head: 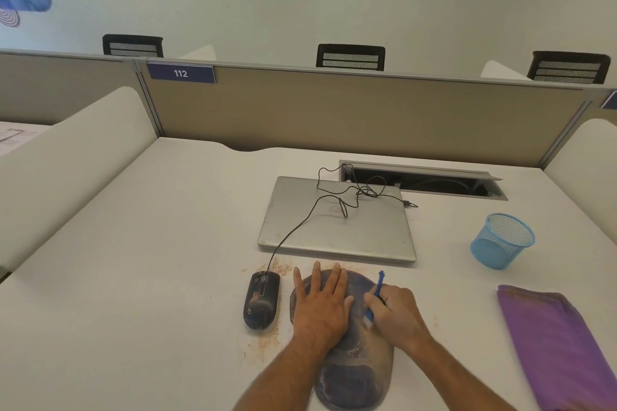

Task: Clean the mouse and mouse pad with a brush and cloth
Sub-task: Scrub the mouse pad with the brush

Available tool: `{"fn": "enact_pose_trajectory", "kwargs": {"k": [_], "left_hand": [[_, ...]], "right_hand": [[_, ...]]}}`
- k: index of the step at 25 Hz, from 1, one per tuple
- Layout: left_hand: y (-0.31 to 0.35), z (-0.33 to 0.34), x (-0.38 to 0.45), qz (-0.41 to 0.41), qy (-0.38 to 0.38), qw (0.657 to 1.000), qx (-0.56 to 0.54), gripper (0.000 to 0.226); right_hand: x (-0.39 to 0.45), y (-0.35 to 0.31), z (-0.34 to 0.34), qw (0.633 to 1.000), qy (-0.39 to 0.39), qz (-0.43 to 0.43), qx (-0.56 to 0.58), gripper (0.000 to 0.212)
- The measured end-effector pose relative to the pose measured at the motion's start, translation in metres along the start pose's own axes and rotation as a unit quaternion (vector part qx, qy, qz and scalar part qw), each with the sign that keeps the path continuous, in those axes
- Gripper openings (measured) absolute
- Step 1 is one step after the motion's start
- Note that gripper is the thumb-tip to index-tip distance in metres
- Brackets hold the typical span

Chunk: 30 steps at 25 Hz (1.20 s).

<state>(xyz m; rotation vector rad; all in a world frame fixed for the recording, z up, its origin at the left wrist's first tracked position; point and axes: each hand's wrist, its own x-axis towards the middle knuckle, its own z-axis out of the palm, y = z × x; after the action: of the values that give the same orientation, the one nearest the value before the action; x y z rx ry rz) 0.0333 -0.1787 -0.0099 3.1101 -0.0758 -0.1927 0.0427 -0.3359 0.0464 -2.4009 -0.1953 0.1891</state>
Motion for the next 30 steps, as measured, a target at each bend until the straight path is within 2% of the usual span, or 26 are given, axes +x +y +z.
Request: {"fn": "enact_pose_trajectory", "kwargs": {"k": [2,5,8,11,15,18,22,25,29,30], "left_hand": [[0.000,-0.002,-0.001,0.003,0.008,1.000,-0.005,0.061],[-0.001,-0.005,-0.002,0.002,0.010,1.000,-0.007,0.060],[-0.002,-0.008,-0.002,0.000,0.005,1.000,-0.005,0.058],[-0.001,-0.009,0.000,-0.001,-0.004,1.000,0.001,0.058],[-0.001,-0.011,0.000,0.001,-0.005,1.000,0.005,0.058],[-0.001,-0.011,0.000,0.001,-0.007,1.000,0.006,0.059],[-0.001,-0.011,0.000,0.001,-0.008,1.000,0.008,0.059],[-0.001,-0.009,0.001,0.000,-0.010,1.000,0.009,0.059],[-0.002,-0.008,0.002,0.000,-0.009,1.000,0.008,0.059],[-0.003,-0.007,0.002,-0.001,-0.008,1.000,0.008,0.059]], "right_hand": [[0.000,0.001,-0.001,1.000,0.016,0.009,0.001,0.035],[-0.001,-0.002,0.000,0.999,-0.024,0.007,-0.022,0.034],[0.002,-0.002,-0.002,1.000,0.010,0.009,0.004,0.036],[0.001,-0.005,-0.001,0.998,-0.048,0.013,-0.024,0.037],[0.001,-0.003,-0.003,1.000,0.006,0.006,0.019,0.036],[-0.002,-0.004,-0.001,0.999,-0.053,0.010,-0.007,0.037],[-0.002,-0.004,-0.001,1.000,-0.006,0.004,0.006,0.033],[-0.005,-0.005,0.003,0.998,-0.061,0.012,-0.010,0.037],[-0.005,0.001,0.000,0.999,0.015,-0.015,0.039,0.038],[-0.006,-0.001,0.000,0.999,0.001,-0.013,0.029,0.036]]}}
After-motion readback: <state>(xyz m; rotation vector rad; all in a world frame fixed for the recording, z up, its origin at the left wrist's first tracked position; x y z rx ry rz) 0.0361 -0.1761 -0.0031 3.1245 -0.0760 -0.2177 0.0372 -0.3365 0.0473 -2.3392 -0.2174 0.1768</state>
